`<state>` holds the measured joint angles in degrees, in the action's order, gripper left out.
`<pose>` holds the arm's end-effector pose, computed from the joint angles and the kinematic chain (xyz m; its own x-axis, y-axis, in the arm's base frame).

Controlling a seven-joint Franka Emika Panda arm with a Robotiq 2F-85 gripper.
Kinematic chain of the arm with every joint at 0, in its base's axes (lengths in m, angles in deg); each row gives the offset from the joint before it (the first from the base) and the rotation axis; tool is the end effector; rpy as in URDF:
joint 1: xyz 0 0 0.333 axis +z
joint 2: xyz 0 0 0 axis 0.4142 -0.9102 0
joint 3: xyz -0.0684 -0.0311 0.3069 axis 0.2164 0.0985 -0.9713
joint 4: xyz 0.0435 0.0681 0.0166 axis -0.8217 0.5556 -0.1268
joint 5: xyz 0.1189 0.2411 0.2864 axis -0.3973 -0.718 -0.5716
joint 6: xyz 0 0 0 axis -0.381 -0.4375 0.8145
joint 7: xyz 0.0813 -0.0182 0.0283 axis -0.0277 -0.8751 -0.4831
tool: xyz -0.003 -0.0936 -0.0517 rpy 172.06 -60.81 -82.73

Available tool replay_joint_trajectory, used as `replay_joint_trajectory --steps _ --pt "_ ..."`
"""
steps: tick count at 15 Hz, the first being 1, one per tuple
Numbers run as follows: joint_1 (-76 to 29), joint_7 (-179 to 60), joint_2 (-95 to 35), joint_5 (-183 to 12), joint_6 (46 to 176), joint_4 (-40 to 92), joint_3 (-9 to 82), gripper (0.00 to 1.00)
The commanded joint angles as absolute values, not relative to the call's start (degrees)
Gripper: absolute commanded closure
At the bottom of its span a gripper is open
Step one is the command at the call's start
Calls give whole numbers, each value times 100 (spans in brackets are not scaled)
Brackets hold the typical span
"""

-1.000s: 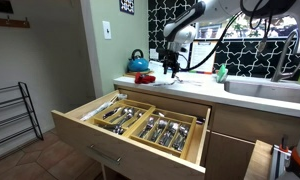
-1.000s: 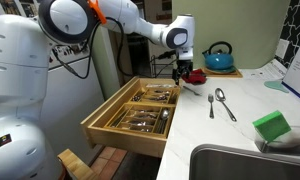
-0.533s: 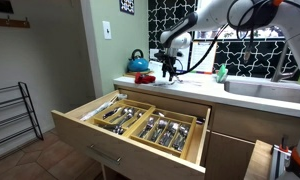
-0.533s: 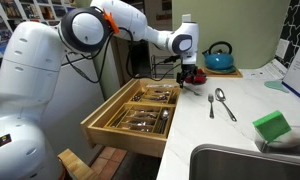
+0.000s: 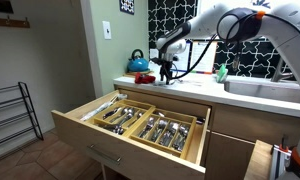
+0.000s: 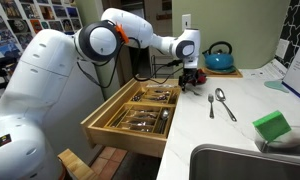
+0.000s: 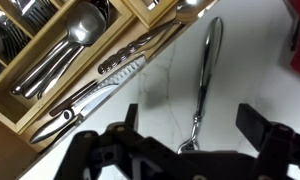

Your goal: Turn one fork to the left

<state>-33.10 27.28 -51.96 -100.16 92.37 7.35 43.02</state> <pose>0.7143 -0.2037 0.3679 -0.3881 -0.9180 -0.0815 -0.9157 0.3941 -0.0783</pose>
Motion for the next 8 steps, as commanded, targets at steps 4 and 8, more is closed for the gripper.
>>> replay_joint_trajectory --steps 4,8 --pt "-3434 2959 -5716 -10014 8672 -145 4244 41" --pt "-3482 2946 -5915 -9988 8475 -473 4241 69"
